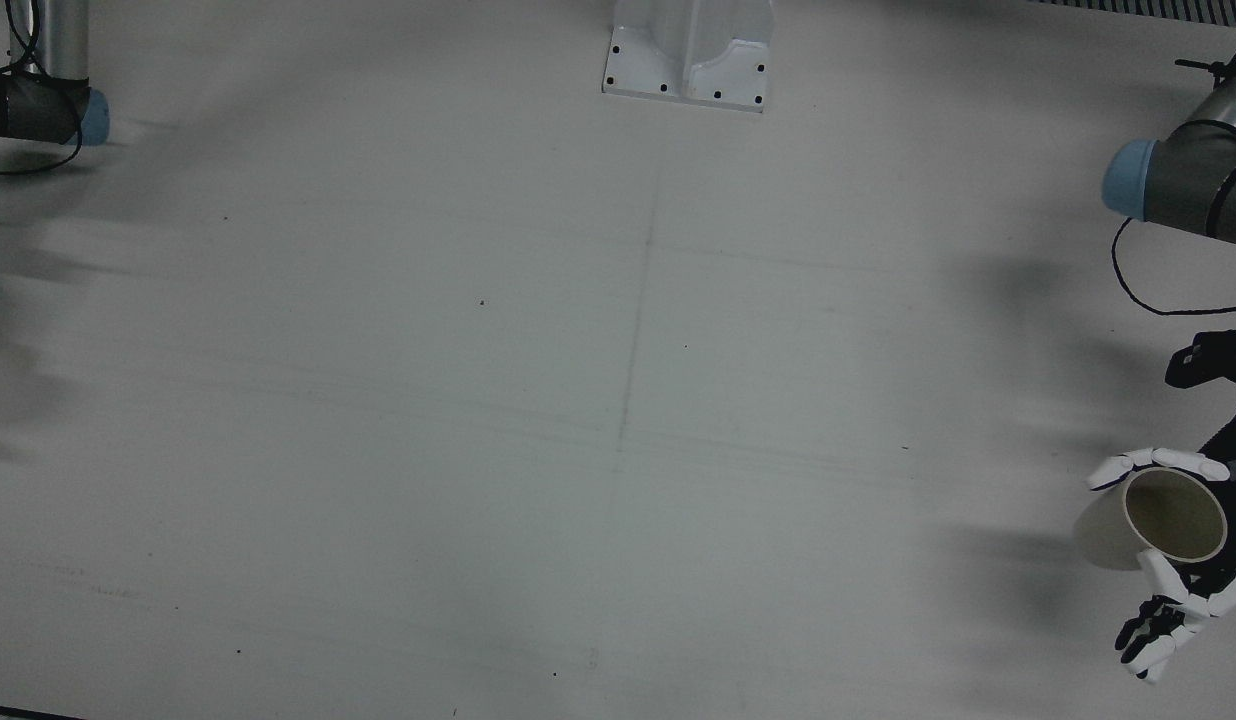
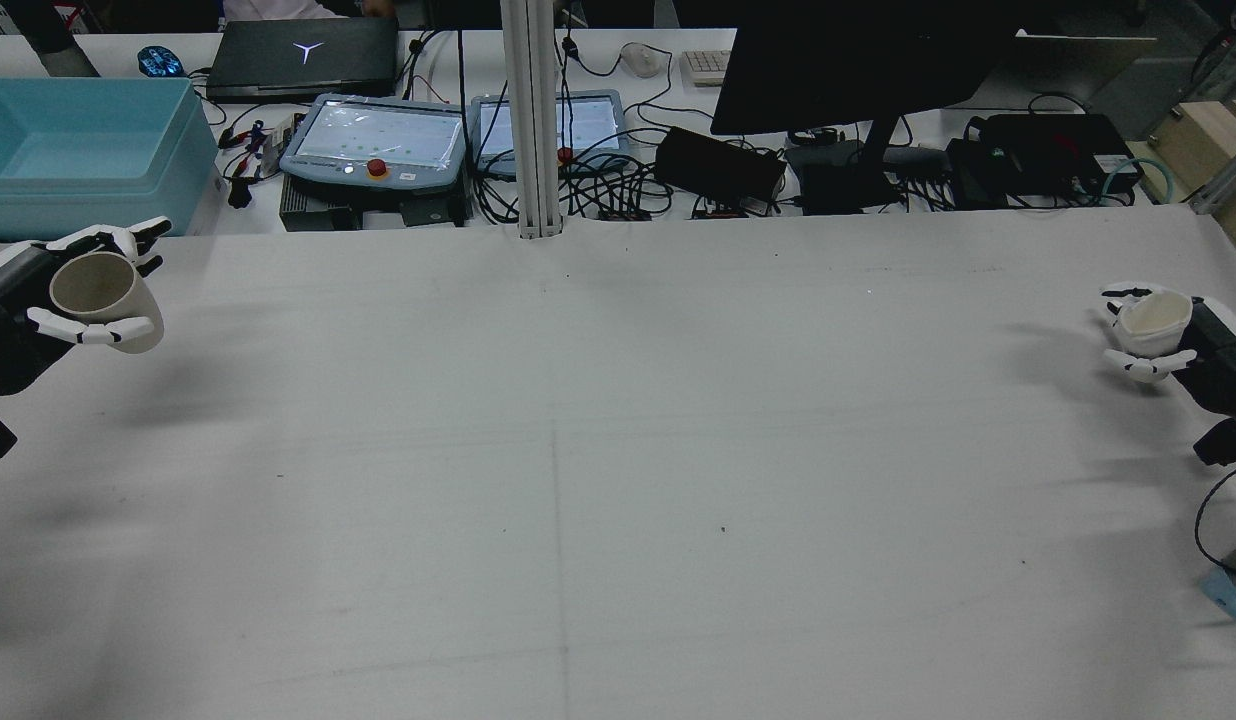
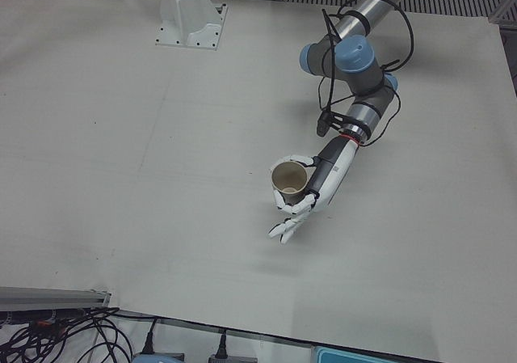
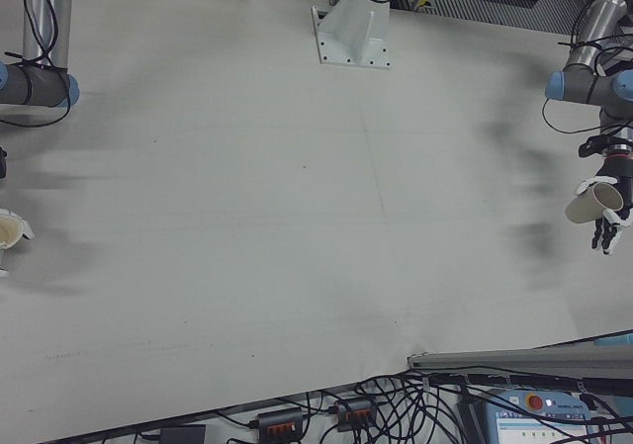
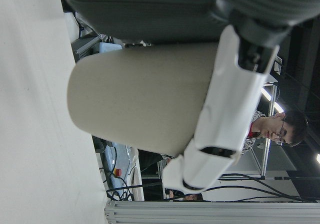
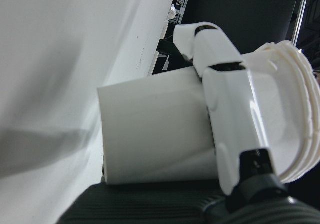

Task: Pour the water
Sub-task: 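Lift the white cup with the right hand and carry it toward the beige cup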

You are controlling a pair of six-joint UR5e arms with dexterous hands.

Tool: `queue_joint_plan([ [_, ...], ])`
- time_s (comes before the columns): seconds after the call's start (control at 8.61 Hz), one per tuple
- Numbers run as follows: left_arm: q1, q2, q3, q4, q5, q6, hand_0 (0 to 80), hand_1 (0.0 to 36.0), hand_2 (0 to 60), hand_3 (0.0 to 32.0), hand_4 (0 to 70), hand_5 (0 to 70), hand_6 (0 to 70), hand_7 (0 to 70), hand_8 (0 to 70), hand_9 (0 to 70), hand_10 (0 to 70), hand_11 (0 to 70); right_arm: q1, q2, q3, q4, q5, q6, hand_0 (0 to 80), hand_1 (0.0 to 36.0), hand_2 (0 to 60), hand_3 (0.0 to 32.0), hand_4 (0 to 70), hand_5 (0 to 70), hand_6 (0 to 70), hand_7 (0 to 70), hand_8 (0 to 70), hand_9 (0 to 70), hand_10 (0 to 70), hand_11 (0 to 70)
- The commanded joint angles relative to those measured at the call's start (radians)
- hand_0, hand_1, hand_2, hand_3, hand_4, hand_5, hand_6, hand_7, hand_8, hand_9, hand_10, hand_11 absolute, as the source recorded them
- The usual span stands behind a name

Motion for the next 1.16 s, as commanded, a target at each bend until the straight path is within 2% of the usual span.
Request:
queue_joint_plan([
  [0.0, 0.002, -0.012, -0.002, 0.0, 0.0, -0.001, 80.0, 36.0, 60.0, 0.0, 34.7, 70.0, 16.9, 10.9, 10.7, 3.4, 5.3, 12.1, 0.03, -0.011, 0.045, -0.018, -0.002, 0.008, 80.0, 36.0, 34.6, 0.0, 35.4, 25.0, 69.7, 70.0, 57.3, 70.0, 14.4, 24.1],
  [0.12, 0.004, -0.012, -0.003, 0.0, -0.002, -0.001, 80.0, 36.0, 60.0, 0.0, 34.8, 70.0, 17.0, 11.0, 10.7, 3.5, 5.4, 12.1, 0.052, -0.026, 0.13, -0.094, -0.005, 0.01, 80.0, 36.0, 37.3, 0.0, 36.4, 26.1, 70.0, 70.0, 59.3, 70.0, 18.9, 30.8],
  [0.23, 0.007, -0.021, -0.008, 0.003, -0.003, 0.0, 80.0, 36.0, 60.0, 0.0, 34.8, 70.0, 16.9, 11.0, 10.7, 3.5, 5.4, 12.2, 0.066, -0.061, 0.247, -0.188, -0.01, 0.008, 80.0, 36.0, 41.5, 0.0, 37.9, 27.2, 70.0, 70.0, 60.7, 70.0, 20.9, 33.9],
  [0.35, 0.022, -0.036, -0.01, 0.009, -0.004, 0.0, 80.0, 36.0, 60.0, 0.0, 34.5, 70.0, 16.8, 10.9, 10.6, 3.4, 5.4, 12.2, 0.078, -0.072, 0.342, -0.275, -0.019, 0.008, 80.0, 36.0, 43.2, 0.0, 39.0, 28.2, 70.0, 70.0, 63.7, 70.0, 24.6, 39.1],
  [0.58, 0.064, -0.076, -0.016, 0.036, -0.002, 0.002, 80.0, 36.0, 60.0, 0.0, 34.8, 70.0, 16.9, 11.0, 10.6, 3.4, 5.4, 12.1, 0.077, -0.096, 0.463, -0.379, -0.02, 0.007, 80.0, 36.0, 44.5, 0.0, 42.6, 28.3, 70.0, 70.0, 63.4, 70.0, 22.4, 36.0],
  [0.7, 0.09, -0.078, -0.016, 0.041, -0.003, 0.007, 80.0, 36.0, 60.0, 0.0, 35.2, 70.0, 17.1, 11.0, 10.7, 3.5, 5.4, 12.2, 0.075, -0.106, 0.507, -0.415, -0.02, 0.005, 80.0, 36.0, 42.8, 0.0, 41.6, 28.2, 70.0, 70.0, 62.9, 70.0, 22.0, 35.4],
  [1.05, 0.124, -0.111, -0.002, 0.072, -0.004, 0.014, 80.0, 36.0, 60.0, 0.0, 35.5, 70.0, 17.4, 11.1, 10.8, 3.6, 5.6, 12.5, 0.055, -0.103, 0.69, -0.585, -0.02, -0.025, 80.0, 36.0, 48.8, 0.0, 41.7, 29.2, 70.0, 70.0, 62.9, 70.0, 21.0, 34.2],
])
